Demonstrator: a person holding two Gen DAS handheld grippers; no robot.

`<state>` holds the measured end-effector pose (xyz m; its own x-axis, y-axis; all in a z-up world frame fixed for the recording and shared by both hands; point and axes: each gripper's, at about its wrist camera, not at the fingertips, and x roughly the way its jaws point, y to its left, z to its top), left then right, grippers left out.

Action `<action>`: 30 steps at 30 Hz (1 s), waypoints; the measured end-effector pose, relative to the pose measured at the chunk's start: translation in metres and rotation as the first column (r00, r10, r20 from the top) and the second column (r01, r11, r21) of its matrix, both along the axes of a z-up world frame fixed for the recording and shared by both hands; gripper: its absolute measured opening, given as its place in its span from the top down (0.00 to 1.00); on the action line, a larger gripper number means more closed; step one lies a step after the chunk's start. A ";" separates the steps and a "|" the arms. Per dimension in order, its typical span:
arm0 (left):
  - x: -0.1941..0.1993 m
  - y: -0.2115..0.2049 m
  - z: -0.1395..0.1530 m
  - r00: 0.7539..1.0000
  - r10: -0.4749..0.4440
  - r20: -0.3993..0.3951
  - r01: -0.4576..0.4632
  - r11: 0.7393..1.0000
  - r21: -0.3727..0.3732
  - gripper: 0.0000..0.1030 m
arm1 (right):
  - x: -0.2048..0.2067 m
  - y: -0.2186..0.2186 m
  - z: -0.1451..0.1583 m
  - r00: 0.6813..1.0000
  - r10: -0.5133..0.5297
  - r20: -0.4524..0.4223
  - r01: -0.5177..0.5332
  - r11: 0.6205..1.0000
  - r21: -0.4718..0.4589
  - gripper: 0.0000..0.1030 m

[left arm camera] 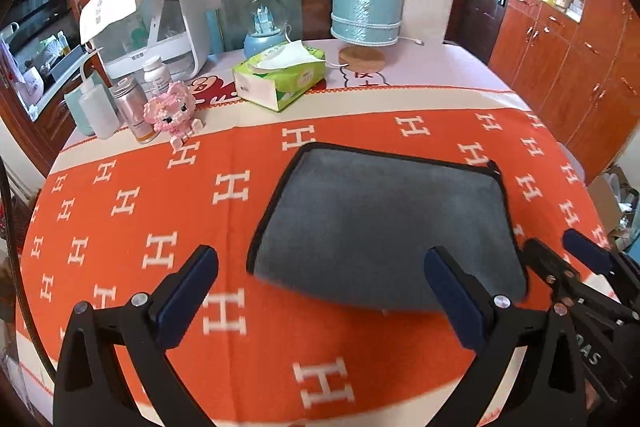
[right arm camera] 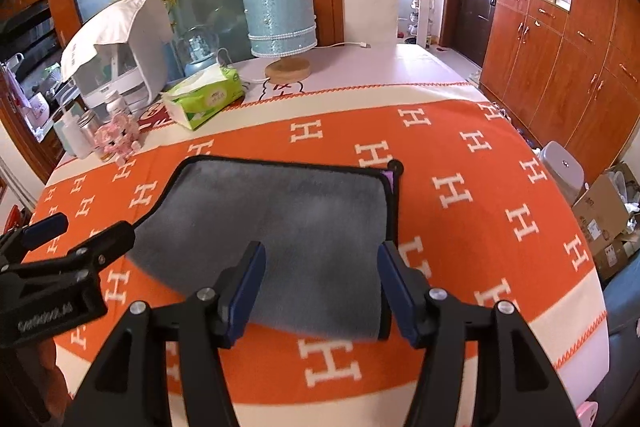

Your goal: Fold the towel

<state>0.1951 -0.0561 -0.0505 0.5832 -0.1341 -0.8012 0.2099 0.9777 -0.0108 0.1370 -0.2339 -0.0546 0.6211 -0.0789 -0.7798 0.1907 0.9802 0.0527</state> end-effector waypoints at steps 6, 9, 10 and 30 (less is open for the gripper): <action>-0.046 0.016 0.009 1.000 0.019 -0.008 -0.019 1.000 -0.009 0.01 | -0.036 0.011 0.008 1.000 0.031 0.002 -0.031 0.999 0.015 0.40; -0.071 0.026 0.013 0.999 0.039 0.005 -0.039 0.999 -0.005 0.01 | -0.054 0.018 0.012 0.999 0.051 0.011 -0.051 0.999 0.012 0.39; -0.078 0.029 0.014 0.999 0.046 0.010 -0.046 0.999 -0.005 0.01 | -0.062 0.022 0.014 0.998 0.061 0.013 -0.062 0.998 0.006 0.39; -0.179 0.054 0.045 0.987 0.096 0.129 -0.101 0.994 0.033 0.01 | -0.147 0.054 0.038 0.987 0.152 0.042 -0.154 0.988 0.026 0.39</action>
